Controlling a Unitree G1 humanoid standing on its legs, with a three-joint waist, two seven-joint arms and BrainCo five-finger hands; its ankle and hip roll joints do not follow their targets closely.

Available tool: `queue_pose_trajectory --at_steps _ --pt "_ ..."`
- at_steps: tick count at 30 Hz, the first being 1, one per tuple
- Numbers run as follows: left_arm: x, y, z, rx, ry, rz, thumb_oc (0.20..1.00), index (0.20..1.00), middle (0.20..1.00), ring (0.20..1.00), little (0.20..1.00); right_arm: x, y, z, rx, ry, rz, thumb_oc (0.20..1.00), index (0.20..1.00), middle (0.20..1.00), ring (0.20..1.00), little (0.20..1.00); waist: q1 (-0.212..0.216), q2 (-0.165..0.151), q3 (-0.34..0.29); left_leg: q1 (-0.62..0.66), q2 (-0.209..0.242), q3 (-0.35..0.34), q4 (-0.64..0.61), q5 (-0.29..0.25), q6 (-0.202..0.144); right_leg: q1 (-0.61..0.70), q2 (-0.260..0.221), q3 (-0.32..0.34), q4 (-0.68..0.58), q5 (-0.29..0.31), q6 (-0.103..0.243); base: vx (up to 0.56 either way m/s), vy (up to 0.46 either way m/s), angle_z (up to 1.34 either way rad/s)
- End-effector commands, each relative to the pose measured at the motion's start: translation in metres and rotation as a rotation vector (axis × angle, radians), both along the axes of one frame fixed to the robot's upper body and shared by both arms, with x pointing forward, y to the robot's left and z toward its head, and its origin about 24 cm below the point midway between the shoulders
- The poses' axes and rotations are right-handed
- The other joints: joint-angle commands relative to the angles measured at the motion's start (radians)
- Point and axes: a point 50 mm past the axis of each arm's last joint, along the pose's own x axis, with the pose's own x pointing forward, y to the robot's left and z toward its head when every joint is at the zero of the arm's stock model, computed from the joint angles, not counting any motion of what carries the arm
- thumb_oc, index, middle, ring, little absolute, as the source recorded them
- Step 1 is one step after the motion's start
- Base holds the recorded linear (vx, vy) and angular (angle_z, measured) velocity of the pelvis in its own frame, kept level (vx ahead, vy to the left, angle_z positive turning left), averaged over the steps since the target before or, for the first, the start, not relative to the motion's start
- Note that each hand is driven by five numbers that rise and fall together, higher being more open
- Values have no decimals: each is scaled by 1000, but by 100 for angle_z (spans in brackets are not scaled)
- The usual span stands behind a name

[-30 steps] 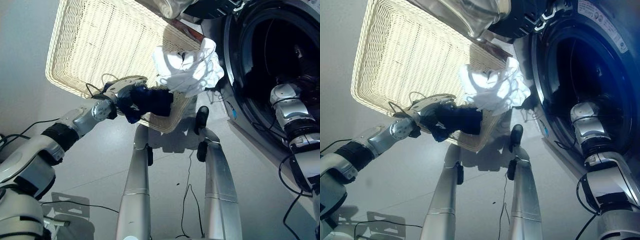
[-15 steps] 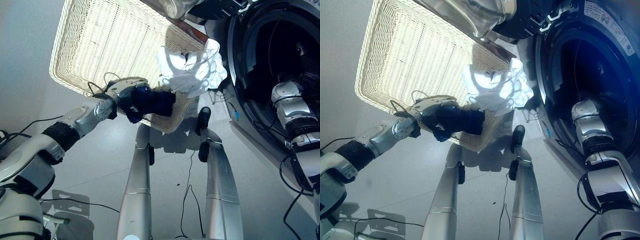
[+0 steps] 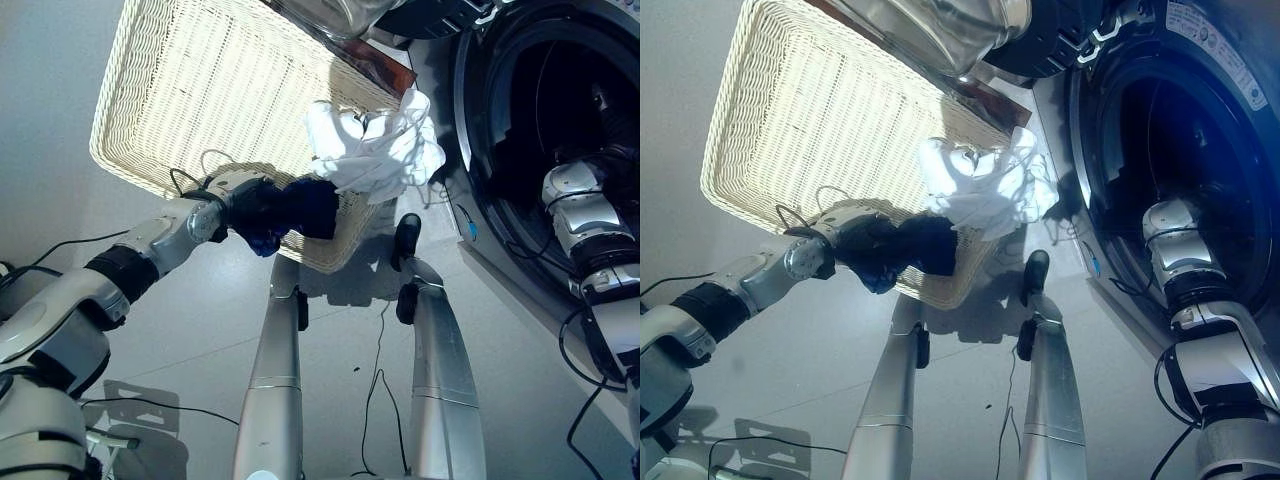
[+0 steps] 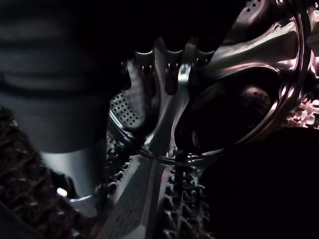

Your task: Put the clothes into the washing machine.

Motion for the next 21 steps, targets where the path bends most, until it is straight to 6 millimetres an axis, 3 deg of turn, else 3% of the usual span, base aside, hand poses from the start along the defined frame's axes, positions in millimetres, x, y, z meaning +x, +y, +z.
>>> queue_pose_trajectory --at_steps 1,7,9,12,16,21 --pt "-6 -2 -21 -95 17 -25 200 200 200 200 200 -16 -14 24 -7 -141 70 1000 1000 1000 1000 1000 -23 41 -9 6 -78 72 168 -186 69 105 83 -57 -263 186 59 0 0 0" --pt "-15 -8 -2 -608 -177 -97 200 200 200 200 200 -17 -8 5 113 -240 270 1000 1000 1000 1000 1000 -21 36 -9 15 -77 72 155 -179 69 111 86 -58 -261 180 53 0 0 0" --pt "-22 -9 10 -881 -295 -165 200 200 200 200 200 -18 3 -7 137 -279 398 1000 1000 1000 1000 1000 -22 30 -9 18 -77 71 149 -177 70 110 87 -57 -252 173 50 0 0 0" --pt "-33 -10 18 -1116 -395 -250 200 200 200 200 200 -22 22 -21 134 -315 568 1000 1000 1000 1000 1000 -25 21 -9 25 -78 68 140 -173 72 114 90 -55 -248 166 47 0 0 0" --pt "-46 -15 25 -1298 -508 -345 200 200 200 200 200 -26 48 -39 150 -336 770 1000 1000 1000 1000 1000 -32 5 -9 35 -79 66 130 -168 74 119 95 -51 -243 162 44 0 0 0" --pt "-59 -22 30 -1379 -609 -421 200 200 200 200 200 -32 71 -48 153 -358 942 1000 1000 1000 1000 1000 -40 -9 -9 41 -79 67 128 -164 77 123 103 -46 -238 161 41 0 0 0"
